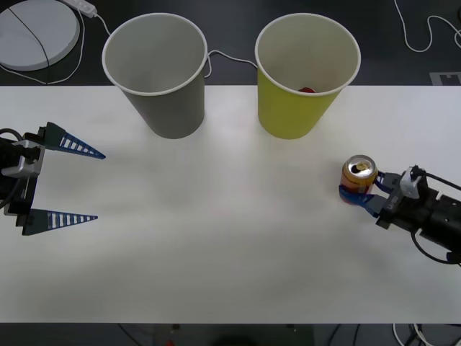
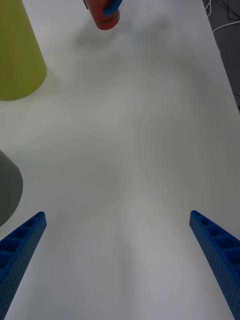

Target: Put the can into the green bin and the plastic bottle into the gray bin

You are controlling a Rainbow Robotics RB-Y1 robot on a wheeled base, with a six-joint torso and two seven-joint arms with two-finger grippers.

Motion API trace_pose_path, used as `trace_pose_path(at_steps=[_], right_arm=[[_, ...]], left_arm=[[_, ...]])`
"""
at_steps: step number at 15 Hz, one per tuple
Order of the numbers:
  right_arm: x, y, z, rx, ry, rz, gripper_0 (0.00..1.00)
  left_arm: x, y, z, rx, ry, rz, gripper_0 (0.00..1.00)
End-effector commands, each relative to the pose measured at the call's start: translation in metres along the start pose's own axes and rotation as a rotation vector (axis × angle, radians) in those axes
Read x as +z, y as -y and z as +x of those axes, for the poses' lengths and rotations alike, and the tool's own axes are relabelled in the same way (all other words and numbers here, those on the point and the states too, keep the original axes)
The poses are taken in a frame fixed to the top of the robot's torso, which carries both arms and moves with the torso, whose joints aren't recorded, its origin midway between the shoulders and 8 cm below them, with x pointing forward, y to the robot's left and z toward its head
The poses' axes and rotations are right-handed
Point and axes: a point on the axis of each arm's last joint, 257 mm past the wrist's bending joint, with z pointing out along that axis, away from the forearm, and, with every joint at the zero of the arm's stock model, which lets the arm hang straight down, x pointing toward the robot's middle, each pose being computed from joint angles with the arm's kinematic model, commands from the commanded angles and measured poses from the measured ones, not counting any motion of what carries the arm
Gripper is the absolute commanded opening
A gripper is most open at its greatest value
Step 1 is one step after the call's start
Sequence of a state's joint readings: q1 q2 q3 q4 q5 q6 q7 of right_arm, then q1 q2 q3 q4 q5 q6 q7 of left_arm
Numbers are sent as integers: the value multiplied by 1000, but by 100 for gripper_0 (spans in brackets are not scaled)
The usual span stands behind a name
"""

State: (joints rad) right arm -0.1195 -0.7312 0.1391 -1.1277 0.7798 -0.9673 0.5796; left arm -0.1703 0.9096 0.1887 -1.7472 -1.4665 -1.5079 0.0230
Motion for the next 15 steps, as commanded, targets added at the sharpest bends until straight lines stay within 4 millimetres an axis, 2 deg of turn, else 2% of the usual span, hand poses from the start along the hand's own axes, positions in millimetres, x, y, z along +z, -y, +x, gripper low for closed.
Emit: trace_pose_path(at_steps=[1, 10, 15], right_arm=[[-15, -6, -14, -12, -56, -76, 0], [-62, -9, -81, 11, -316, -187, 0], [-73, -16, -122, 29, -469, -173, 0]], left_arm=[[0, 0, 0, 0, 0, 0, 100], [0, 0, 0, 0, 0, 0, 100], [0, 0, 0, 0, 0, 0, 100]])
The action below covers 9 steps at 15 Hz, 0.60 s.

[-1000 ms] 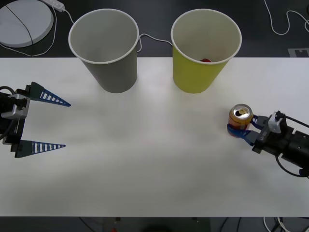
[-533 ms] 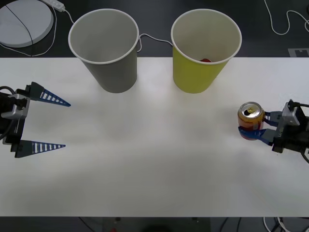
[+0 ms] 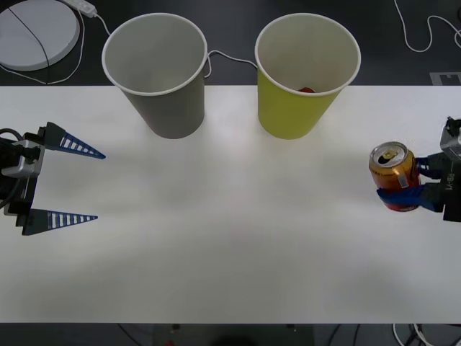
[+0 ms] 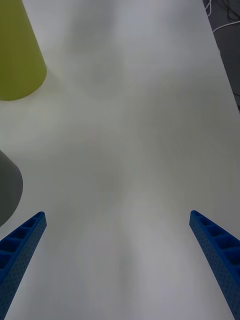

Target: Put the can into the green bin and the plastic bottle into the gray bin

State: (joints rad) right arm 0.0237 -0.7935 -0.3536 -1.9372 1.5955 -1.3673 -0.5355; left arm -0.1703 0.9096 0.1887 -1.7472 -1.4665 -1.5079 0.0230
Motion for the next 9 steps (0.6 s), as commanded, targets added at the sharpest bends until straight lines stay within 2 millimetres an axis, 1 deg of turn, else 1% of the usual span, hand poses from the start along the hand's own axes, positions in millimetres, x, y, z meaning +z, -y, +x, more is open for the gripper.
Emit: trace_pose_path(at_steps=[1, 4, 5, 7, 9], right_arm=[[-11, -7, -19, 39, -67, 11, 0], [-20, -12, -41, 77, -105, 15, 0], [-23, -13, -46, 85, -118, 12, 0], [-32, -9, -59, 96, -159, 12, 0], [-40, -1, -70, 85, -191, 29, 0]], left_arm=[[0, 0, 0, 0, 0, 0, 100], [0, 0, 0, 0, 0, 0, 100], [0, 0, 0, 0, 0, 0, 100], [0, 0, 0, 0, 0, 0, 100], [0, 0, 0, 0, 0, 0, 100]])
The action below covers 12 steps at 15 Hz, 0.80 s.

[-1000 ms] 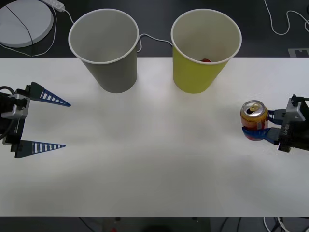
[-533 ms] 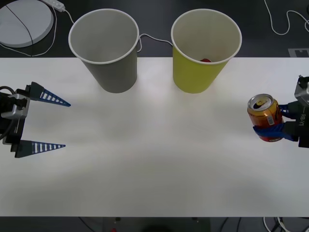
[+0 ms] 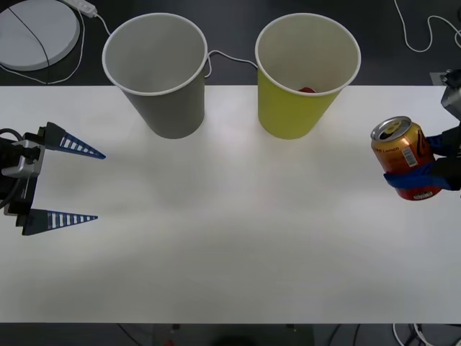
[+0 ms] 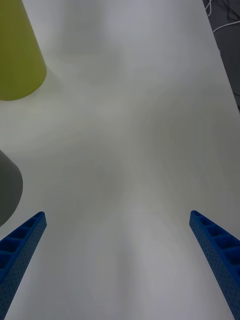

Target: Put the can into the green bin and the plastic bottle into the gray bin

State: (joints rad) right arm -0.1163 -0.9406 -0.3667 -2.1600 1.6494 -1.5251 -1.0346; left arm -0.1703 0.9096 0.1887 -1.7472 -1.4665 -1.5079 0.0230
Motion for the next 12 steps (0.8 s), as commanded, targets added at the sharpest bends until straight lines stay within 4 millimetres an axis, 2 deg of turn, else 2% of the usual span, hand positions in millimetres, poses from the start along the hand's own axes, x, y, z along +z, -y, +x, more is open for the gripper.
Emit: trace_pose_path(at_steps=[1, 6, 12], right_arm=[[-15, 14, -23, -14, -21, 45, 0], [-16, 35, -65, -47, -48, 86, 0], [4, 83, -110, -65, -110, 80, 0]], left_arm=[[0, 0, 0, 0, 0, 0, 100], [0, 0, 0, 0, 0, 0, 100], [0, 0, 0, 0, 0, 0, 100]])
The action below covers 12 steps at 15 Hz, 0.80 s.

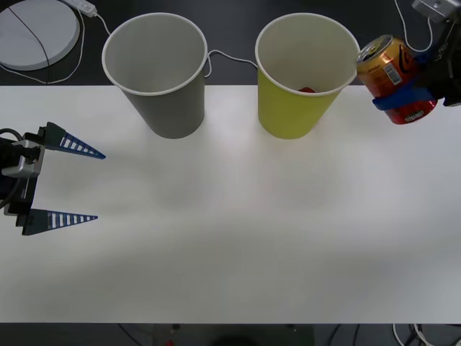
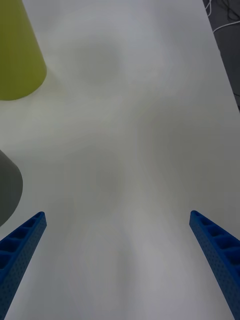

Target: Put the can into the green bin and the plastic bottle into the gray bin

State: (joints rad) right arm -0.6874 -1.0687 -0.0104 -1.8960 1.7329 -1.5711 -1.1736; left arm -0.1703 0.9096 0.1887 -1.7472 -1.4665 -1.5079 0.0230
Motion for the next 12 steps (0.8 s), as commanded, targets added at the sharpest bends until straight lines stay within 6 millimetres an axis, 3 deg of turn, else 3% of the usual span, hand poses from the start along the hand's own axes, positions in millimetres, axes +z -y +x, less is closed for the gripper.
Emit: trace_pose_path(at_steps=[1, 5, 12], right_arm=[[13, 23, -19, -3, -45, -8, 0], [37, 48, -51, 27, -101, -19, 0], [76, 64, -80, 20, -180, 48, 0]], left_arm=[[0, 0, 0, 0, 0, 0, 100], [0, 0, 0, 0, 0, 0, 100], [0, 0, 0, 0, 0, 0, 100]])
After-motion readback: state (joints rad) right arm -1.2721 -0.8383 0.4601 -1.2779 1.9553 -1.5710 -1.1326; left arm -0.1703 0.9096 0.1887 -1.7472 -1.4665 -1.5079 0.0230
